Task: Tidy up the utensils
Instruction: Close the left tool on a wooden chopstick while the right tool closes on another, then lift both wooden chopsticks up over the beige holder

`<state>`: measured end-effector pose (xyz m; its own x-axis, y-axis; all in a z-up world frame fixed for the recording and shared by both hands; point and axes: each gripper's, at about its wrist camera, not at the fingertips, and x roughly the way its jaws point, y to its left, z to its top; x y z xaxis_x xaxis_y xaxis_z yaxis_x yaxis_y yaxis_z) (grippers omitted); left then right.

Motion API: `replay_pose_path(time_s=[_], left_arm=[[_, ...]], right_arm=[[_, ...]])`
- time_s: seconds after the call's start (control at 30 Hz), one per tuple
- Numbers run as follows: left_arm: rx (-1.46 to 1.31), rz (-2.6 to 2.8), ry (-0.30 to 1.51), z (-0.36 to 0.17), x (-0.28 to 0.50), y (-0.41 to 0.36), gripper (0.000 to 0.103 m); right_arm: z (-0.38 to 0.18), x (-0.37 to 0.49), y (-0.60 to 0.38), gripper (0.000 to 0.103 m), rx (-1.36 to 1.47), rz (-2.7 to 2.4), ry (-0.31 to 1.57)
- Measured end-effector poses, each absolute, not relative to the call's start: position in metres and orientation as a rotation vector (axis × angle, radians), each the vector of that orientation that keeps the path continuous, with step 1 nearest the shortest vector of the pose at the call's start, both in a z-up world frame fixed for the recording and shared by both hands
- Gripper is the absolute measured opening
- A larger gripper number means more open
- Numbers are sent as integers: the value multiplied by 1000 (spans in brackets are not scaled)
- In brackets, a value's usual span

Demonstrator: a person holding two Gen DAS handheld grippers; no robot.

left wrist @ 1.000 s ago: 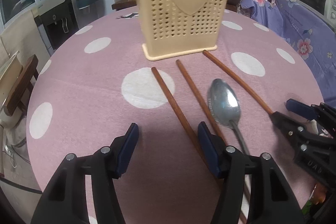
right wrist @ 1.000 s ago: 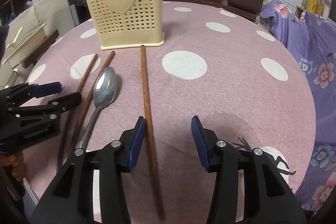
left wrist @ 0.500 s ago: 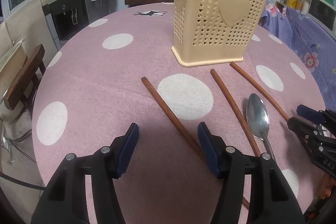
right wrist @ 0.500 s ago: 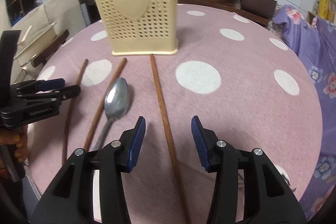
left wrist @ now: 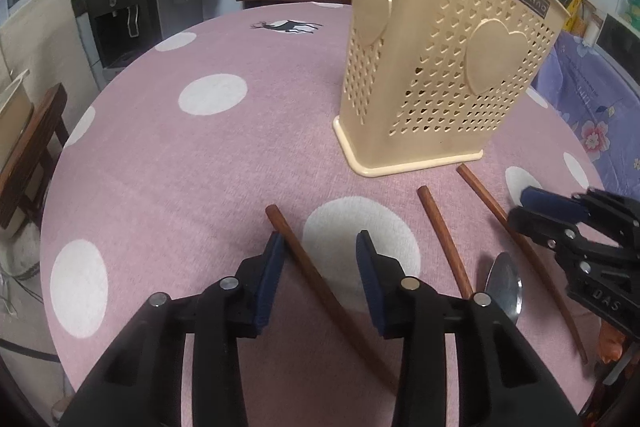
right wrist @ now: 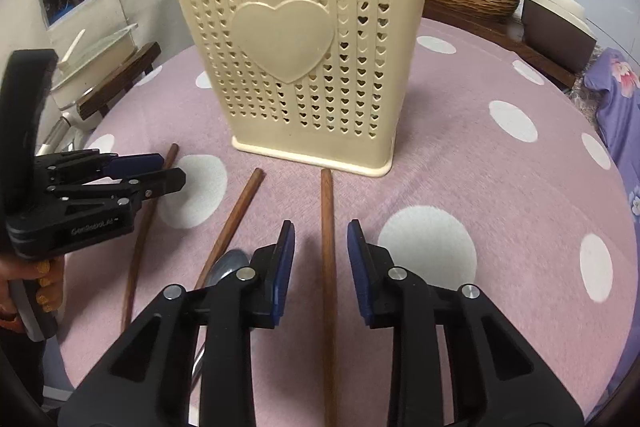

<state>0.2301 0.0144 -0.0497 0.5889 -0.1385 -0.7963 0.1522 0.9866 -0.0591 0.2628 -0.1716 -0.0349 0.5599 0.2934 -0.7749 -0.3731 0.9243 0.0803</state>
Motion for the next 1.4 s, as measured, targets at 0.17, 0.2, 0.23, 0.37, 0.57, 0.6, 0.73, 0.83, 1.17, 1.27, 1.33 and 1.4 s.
replay_pose_path(time_s=[0.17,0.2,0.23,0.37,0.57,0.6,0.73,0.83,1.17,1.27,1.33,1.4], left_arm=[[15,-193,936,-49,235,7,33],[18,-196,938,-49,235,6,33],[22,-199,938,-48,236,5,33],[36,-209,937,-49,236,-2,33],[56,-211,936,-50,234,-7,30],[58,-208,934,-50,234,-8,28],[74,-188,922,-51,232,-10,23],[108,-170,913,-51,231,-16,17],[86,-185,912,-50,233,-16,9],[67,-186,904,-48,234,-13,8],[47,-191,891,-43,232,-10,8],[29,-201,876,-37,229,-7,8]], right_arm=[[-44,280,-168,23,-59,410,940],[-45,282,-167,23,-65,407,943],[-46,282,-166,23,-69,407,945],[-48,281,-162,22,-84,409,952],[-48,284,-155,19,-124,400,947],[-48,282,-155,18,-135,394,944],[-49,278,-152,13,-162,391,927],[-49,277,-151,9,-168,396,925],[-48,273,-157,8,-113,407,928],[-43,270,-162,8,-91,413,908],[-36,264,-165,8,-73,418,890],[-27,257,-168,8,-51,426,865]])
